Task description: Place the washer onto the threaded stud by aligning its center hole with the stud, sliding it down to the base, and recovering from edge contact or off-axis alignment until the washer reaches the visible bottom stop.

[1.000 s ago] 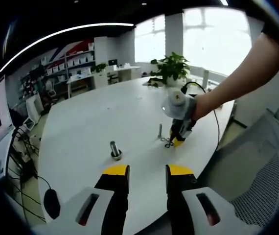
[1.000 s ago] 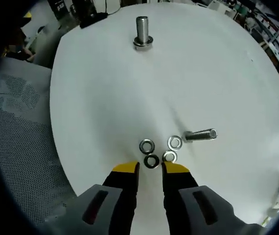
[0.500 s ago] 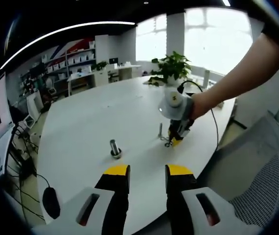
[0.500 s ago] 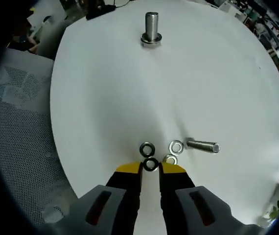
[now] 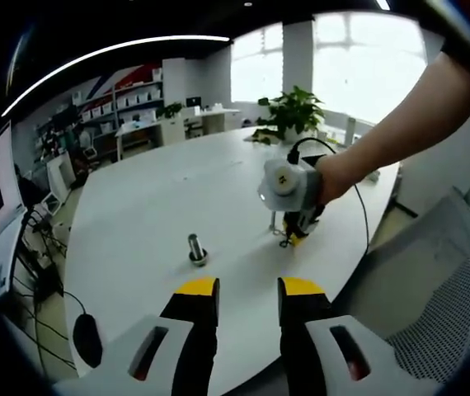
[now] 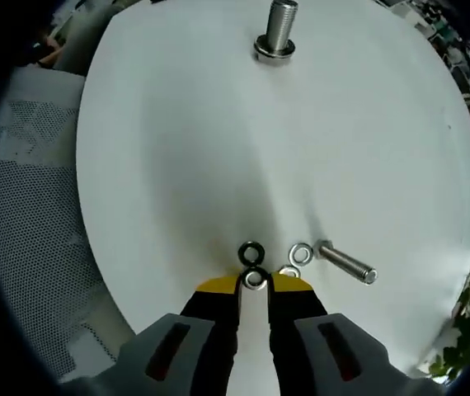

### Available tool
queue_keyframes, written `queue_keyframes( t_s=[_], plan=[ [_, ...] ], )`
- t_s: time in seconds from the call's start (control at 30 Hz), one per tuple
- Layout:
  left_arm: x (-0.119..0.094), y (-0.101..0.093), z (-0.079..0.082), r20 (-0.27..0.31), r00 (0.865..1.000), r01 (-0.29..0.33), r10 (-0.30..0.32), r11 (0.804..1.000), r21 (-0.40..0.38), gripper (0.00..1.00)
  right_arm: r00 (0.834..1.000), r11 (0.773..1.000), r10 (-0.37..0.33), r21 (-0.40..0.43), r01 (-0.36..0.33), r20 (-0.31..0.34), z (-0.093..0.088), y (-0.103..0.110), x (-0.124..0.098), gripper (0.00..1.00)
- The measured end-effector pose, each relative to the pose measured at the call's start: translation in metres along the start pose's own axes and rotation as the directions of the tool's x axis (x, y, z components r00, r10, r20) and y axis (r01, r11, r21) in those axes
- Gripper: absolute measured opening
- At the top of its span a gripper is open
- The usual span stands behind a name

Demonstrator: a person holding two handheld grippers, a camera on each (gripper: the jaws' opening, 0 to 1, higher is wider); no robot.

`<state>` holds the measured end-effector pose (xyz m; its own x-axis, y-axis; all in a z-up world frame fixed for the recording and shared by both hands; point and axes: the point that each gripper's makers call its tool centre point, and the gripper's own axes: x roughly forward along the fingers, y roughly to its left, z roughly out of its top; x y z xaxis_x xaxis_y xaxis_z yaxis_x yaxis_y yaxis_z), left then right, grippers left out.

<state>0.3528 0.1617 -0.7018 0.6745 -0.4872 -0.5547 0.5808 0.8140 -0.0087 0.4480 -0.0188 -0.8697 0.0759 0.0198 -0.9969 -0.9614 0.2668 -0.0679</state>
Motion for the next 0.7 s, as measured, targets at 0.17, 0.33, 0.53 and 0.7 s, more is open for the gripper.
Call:
queue_keyframes(
  t_s=[0.17,0.33,0.53,0.7],
  plan=[
    [0.000,0.001,0.000,0.003,1.000,-0.004,0.004,1.000,-0.001,0.26,0.994,0.996,-0.019,0.091,0.009,0.110,-0.001,-0.001,-0.001,0.14],
    [0.000,0.001,0.000,0.001,1.000,-0.005,0.005,1.000,0.001,0.26,0.973,0.985,-0.036,0.171,-0.004,0.228,-0.003,-0.002,-0.002,0.14],
    [0.000,0.001,-0.001,-0.004,1.000,-0.006,0.006,1.000,0.002,0.26,0.968,0.968,-0.050,0.251,-0.013,0.246,-0.016,-0.007,-0.005,0.14],
    [0.001,0.001,-0.002,-0.009,1.000,-0.006,0.006,1.000,0.003,0.26,0.953,0.956,-0.076,0.293,-0.014,0.293,-0.015,-0.017,-0.022,0.14]
  ],
)
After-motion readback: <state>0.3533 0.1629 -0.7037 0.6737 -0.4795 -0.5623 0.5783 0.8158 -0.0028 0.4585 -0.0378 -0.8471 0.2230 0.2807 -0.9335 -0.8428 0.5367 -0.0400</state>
